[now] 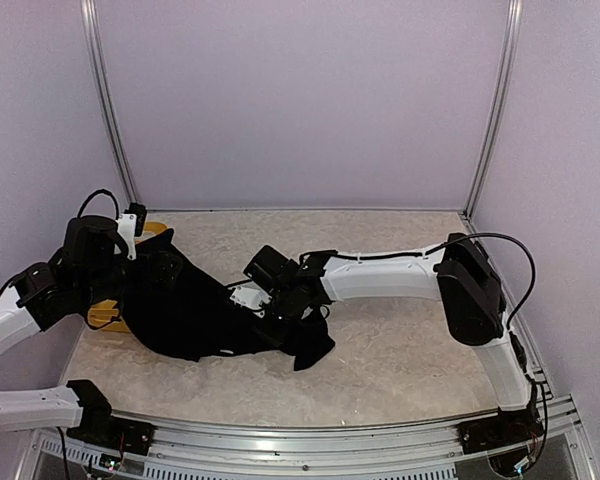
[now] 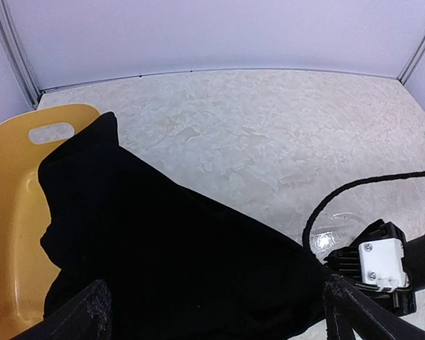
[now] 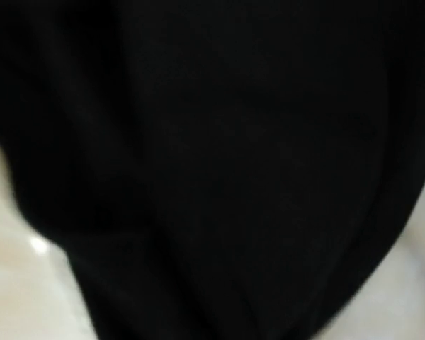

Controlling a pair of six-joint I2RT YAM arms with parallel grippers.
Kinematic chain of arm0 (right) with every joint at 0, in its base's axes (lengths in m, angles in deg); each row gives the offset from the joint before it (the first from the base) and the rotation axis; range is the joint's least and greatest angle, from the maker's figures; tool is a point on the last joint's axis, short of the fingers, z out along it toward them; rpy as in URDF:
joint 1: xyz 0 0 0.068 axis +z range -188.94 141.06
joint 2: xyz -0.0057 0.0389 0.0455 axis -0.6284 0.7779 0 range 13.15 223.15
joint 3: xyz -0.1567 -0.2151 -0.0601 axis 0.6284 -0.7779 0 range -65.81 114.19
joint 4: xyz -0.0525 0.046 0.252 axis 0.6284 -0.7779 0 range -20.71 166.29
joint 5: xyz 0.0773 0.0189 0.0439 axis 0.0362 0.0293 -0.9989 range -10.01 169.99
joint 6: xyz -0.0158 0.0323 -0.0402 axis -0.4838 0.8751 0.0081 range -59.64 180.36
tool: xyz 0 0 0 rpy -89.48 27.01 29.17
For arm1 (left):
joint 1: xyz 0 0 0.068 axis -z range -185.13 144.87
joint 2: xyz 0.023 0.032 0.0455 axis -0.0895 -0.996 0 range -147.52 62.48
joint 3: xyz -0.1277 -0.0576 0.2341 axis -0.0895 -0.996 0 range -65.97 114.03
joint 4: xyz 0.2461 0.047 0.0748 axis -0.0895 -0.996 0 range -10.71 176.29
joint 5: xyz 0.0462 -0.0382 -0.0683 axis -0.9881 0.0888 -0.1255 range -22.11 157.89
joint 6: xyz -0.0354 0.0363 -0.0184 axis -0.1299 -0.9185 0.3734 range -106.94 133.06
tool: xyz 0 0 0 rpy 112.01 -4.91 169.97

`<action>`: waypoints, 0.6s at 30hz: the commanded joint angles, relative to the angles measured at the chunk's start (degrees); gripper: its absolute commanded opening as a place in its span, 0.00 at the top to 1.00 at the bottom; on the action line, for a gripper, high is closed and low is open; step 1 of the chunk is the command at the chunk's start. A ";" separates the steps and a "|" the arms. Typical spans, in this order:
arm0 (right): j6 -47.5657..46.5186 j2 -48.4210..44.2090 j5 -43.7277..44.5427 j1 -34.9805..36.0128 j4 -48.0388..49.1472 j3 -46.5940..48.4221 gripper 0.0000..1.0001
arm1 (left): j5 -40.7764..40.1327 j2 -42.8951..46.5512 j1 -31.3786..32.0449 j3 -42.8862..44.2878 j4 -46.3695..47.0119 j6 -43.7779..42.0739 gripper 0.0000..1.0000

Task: Pin the brooch onto the clothing

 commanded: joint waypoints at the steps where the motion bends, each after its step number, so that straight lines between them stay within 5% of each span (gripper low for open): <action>1: -5.07 -2.48 -17.64 0.73 -5.18 20.11 1.00 | -5.20 0.97 -1.12 5.22 -0.41 -2.27 0.01; 5: -4.68 -10.75 -33.47 0.64 6.12 27.31 1.00 | -13.11 3.99 -1.47 11.67 -2.26 -6.05 0.01; 11: 10.61 -31.59 -32.72 -3.30 49.33 2.66 1.00 | -23.69 11.30 -1.52 12.56 3.98 -13.24 0.01; 18: 24.08 -38.40 -18.87 -11.34 51.87 -10.25 1.00 | -21.92 11.39 -1.47 14.74 3.67 -14.98 0.01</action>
